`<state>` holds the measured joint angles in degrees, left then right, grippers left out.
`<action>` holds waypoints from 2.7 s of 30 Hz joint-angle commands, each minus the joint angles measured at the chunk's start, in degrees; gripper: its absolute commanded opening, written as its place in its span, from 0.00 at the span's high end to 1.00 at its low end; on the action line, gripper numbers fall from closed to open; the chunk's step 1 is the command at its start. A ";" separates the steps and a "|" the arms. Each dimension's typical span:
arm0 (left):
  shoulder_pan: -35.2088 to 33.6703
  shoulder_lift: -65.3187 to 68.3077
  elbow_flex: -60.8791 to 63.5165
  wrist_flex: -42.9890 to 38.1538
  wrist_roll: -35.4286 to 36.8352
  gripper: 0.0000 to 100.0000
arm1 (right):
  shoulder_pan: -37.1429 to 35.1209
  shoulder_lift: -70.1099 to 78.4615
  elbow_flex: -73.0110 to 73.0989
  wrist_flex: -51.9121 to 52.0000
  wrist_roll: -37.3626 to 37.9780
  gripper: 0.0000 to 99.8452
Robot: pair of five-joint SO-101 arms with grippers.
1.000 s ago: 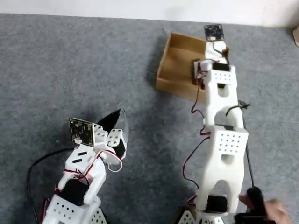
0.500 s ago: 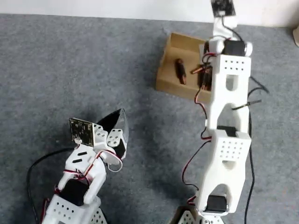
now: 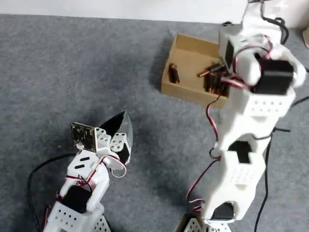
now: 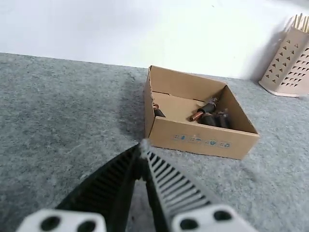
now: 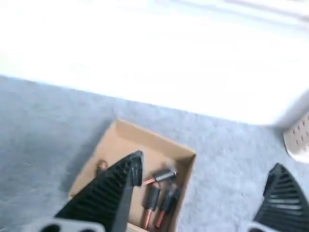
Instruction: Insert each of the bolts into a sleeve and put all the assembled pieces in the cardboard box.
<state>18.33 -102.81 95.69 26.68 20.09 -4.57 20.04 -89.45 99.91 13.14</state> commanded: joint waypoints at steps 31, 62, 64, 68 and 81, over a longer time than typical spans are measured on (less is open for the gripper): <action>-5.58 0.92 -29.93 28.66 -0.18 0.99 | -30.64 -81.36 120.22 -21.85 -0.26 0.64; -9.19 88.13 -72.31 39.12 -13.89 0.99 | -30.55 -90.86 165.32 -51.38 -0.26 0.64; -10.33 89.63 -73.98 40.09 -13.89 0.99 | -30.73 -90.86 166.29 -51.65 -0.26 0.64; -10.24 91.74 -74.59 40.18 -14.15 0.99 | -30.81 -90.86 169.36 -55.96 -0.26 0.64; -11.21 92.62 -75.21 40.70 -13.89 0.99 | -30.81 -90.86 171.12 -58.24 -0.26 0.64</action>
<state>7.69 -9.89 22.81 66.51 6.37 -34.81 -70.33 81.80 43.21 13.05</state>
